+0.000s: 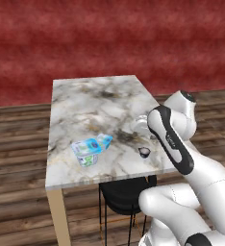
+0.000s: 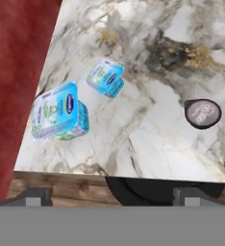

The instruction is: Stack the yogurt containers by placing the smaller containers on top of the larger containers.

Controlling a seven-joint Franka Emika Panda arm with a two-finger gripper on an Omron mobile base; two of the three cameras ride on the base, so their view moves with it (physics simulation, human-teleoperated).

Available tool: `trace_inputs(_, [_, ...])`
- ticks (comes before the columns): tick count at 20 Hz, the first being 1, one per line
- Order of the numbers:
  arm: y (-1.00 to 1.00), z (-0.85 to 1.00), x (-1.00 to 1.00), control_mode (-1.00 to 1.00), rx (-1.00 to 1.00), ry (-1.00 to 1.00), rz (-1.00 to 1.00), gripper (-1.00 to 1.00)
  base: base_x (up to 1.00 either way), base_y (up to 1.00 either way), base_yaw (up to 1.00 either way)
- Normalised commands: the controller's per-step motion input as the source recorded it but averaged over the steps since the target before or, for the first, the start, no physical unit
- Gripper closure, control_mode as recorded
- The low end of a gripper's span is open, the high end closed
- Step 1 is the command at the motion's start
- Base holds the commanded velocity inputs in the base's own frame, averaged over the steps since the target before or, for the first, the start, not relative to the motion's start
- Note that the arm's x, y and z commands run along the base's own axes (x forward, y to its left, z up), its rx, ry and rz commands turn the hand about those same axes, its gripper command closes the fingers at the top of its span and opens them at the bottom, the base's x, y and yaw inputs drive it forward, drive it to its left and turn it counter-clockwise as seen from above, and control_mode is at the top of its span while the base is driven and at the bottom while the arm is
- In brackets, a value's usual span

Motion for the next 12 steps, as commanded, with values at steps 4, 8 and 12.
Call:
trace_inputs(4, [0.00, -0.06, 0.33, -1.00, 0.02, -0.07, -0.03, -1.00, 0.00, 0.00, 0.00])
trace_inputs(8, [0.00, -0.04, 0.32, -1.00, 0.01, -0.04, -0.04, -1.00, 0.00, 0.00, 0.00])
trace_inputs(12, [0.00, -0.07, 0.17, -1.00, 0.04, 0.00, -0.05, -1.00, 0.00, 0.00, 0.00])
